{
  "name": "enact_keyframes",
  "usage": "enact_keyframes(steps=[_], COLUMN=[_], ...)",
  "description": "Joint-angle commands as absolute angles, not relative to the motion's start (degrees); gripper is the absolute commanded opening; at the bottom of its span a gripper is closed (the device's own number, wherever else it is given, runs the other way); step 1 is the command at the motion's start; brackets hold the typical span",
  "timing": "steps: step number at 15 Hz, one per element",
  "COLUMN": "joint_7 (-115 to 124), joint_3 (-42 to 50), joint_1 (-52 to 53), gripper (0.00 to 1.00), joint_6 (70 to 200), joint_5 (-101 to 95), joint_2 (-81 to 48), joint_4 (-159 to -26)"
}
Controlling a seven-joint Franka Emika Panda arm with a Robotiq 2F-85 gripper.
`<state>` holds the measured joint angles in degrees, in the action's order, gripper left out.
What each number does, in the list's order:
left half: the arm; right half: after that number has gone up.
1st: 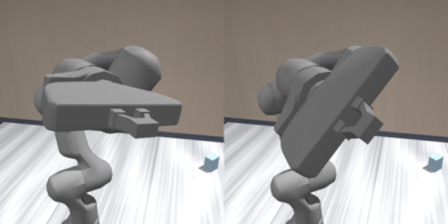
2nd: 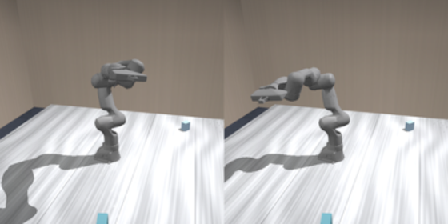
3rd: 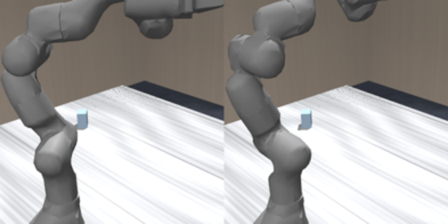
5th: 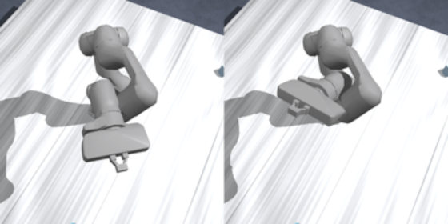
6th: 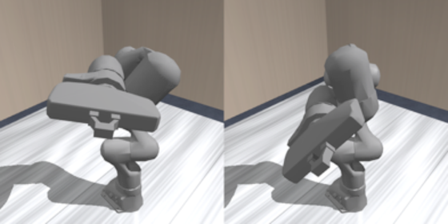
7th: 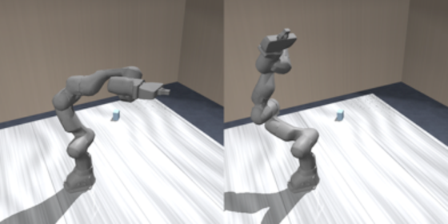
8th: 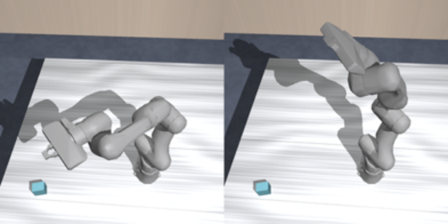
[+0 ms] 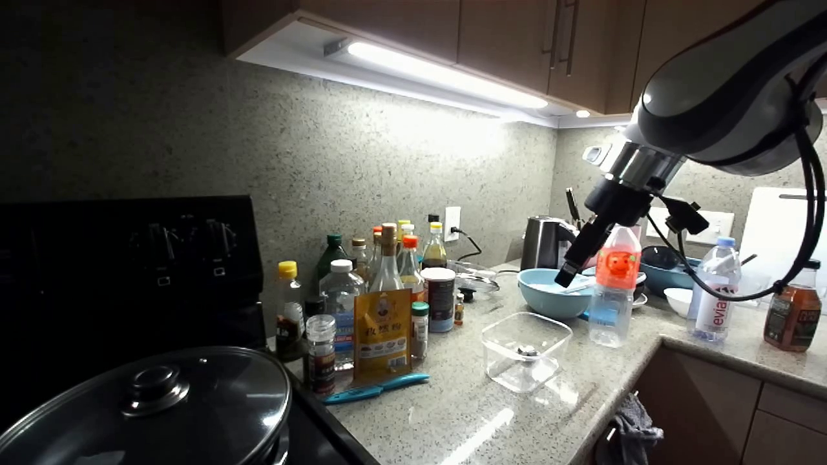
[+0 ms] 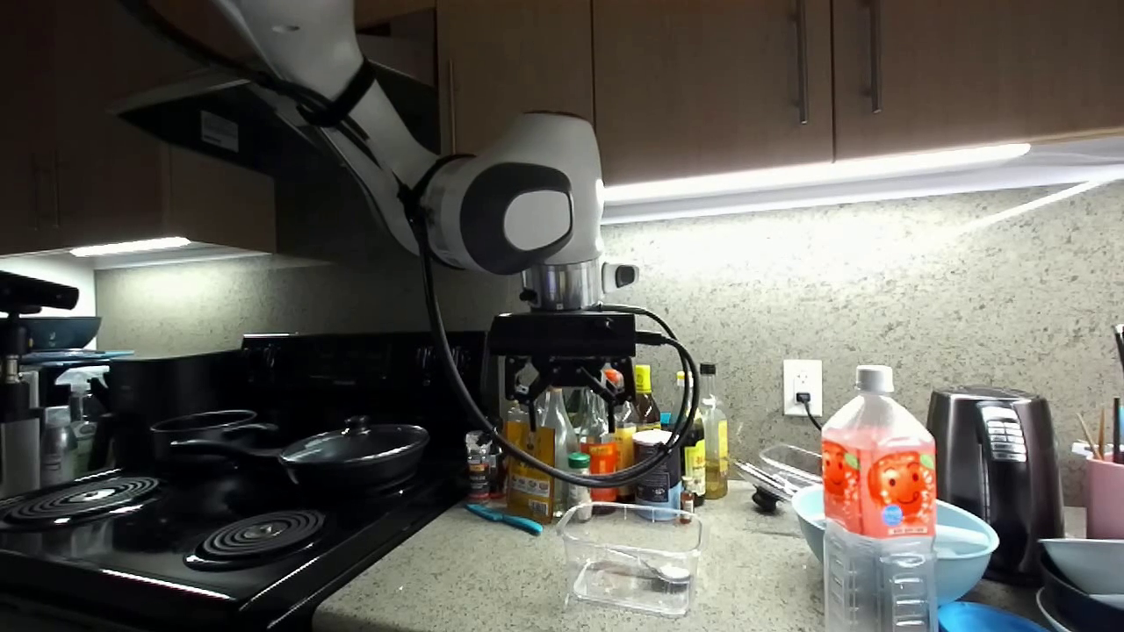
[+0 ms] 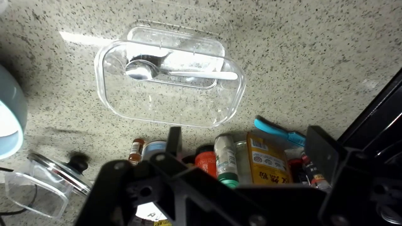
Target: Remove the spoon from the transparent bowl
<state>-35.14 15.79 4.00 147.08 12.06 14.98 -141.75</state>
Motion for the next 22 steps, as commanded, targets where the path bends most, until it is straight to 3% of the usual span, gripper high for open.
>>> enact_keyframes(steps=[1, 9, 15, 22], joint_7=[-39.7, -39.0, -37.1, -43.4], joint_3=[15.6, 12.7, 10.0, 8.6], joint_1=[5.5, 1.8, -1.8, 0.0], gripper=[1.00, 1.00, 1.00, 1.00], joint_6=[150.1, 153.9, 152.8, 166.5], joint_5=[17.5, 22.2, 19.7, 27.9], joint_2=[11.9, -1.1, -2.1, -4.4], joint_4=[-141.3, -136.0, -135.3, -135.1])
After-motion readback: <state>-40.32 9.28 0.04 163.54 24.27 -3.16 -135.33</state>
